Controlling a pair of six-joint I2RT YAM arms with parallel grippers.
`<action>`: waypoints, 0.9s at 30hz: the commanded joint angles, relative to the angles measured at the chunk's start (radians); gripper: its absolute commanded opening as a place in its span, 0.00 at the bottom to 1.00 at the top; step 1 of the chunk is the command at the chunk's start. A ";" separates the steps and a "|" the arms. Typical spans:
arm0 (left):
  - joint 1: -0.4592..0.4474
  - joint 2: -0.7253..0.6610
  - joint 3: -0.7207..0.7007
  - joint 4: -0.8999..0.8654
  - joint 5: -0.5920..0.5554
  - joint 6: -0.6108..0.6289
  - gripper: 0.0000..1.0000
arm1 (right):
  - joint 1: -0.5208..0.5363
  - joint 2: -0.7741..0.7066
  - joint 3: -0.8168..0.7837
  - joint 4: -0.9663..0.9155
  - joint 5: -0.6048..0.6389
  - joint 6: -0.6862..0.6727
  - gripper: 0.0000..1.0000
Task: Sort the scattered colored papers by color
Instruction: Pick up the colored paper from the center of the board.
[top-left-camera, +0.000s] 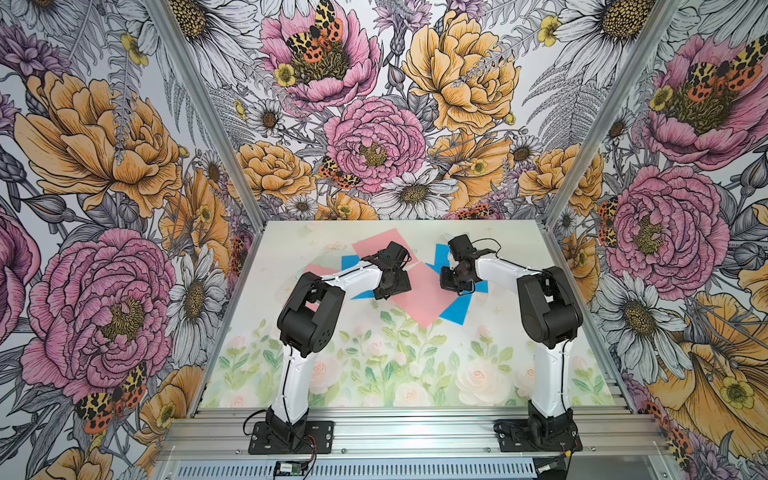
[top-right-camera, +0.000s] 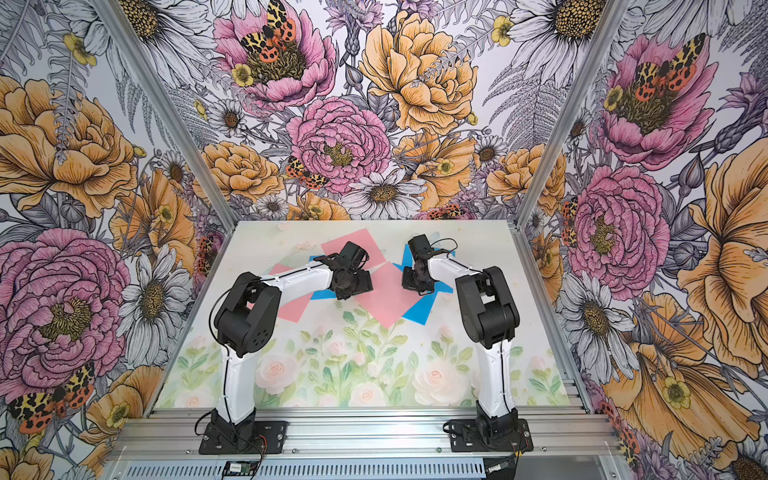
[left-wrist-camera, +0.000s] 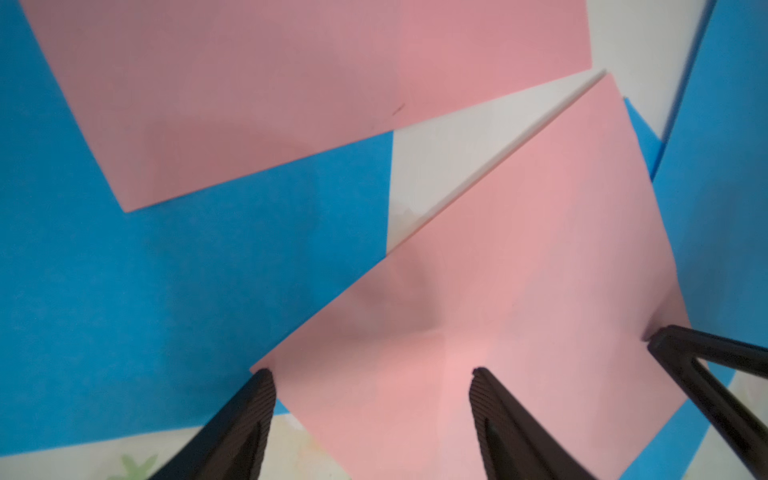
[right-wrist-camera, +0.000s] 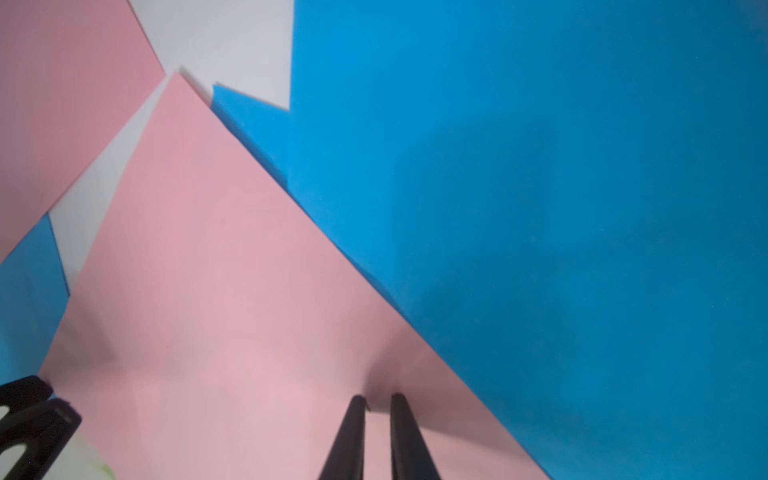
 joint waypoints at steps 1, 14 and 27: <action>-0.004 0.054 0.030 -0.055 -0.046 0.031 0.77 | 0.006 0.043 -0.027 -0.014 -0.006 0.001 0.15; -0.019 0.114 0.120 -0.212 -0.222 0.096 0.78 | 0.006 0.043 -0.036 -0.016 -0.015 -0.013 0.15; -0.058 0.161 0.164 -0.212 -0.103 0.087 0.79 | 0.005 0.054 -0.034 -0.016 -0.021 -0.014 0.14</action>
